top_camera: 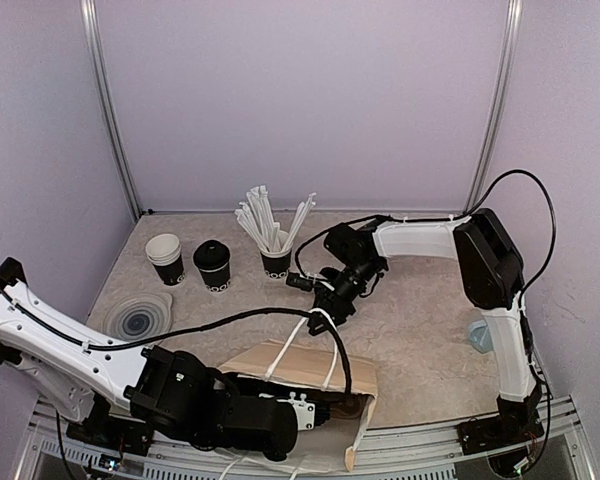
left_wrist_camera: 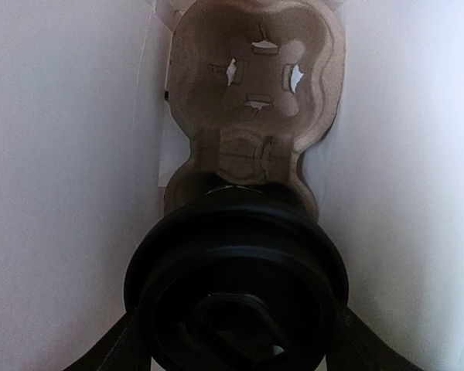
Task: Pack the takeout coffee
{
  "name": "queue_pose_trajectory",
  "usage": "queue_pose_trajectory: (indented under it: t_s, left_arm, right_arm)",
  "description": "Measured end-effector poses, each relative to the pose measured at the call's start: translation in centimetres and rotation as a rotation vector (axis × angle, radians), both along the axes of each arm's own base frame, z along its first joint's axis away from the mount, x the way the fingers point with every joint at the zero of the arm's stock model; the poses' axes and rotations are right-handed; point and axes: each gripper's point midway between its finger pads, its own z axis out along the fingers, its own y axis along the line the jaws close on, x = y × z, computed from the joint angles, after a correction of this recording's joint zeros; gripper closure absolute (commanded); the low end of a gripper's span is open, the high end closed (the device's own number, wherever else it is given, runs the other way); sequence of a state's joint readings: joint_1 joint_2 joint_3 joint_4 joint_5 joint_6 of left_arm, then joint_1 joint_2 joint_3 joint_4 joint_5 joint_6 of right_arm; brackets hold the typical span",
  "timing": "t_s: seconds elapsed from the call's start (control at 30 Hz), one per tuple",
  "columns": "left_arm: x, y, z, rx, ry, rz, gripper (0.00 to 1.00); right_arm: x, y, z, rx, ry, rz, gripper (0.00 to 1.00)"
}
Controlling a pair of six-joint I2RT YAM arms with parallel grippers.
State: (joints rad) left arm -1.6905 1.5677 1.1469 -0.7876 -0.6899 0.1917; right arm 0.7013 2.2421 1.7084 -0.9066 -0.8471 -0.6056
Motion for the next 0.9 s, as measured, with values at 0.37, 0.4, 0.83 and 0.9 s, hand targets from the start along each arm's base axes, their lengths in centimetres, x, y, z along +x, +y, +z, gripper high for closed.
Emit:
queue_pose_trajectory:
  t_s: [0.37,0.4,0.83,0.9]
  left_arm:
    - [0.7,0.2,0.0,-0.045,-0.056,0.017,0.47]
    - [0.8,0.2,0.0,-0.047,-0.064,0.020,0.47]
    - [2.4,0.6,-0.2,-0.028,-0.095,0.059,0.47]
    - [2.3,0.5,-0.4,-0.026,-0.086,0.059,0.47]
  right_arm:
    - [-1.9,1.1,-0.7,-0.018,-0.006,0.048,0.62]
    - [-2.2,1.3,-0.9,-0.021,-0.003,0.057,0.62]
    - [-4.5,1.9,-2.6,-0.032,0.009,0.140,0.63]
    - [-4.6,1.9,-2.6,-0.033,0.007,0.143,0.63]
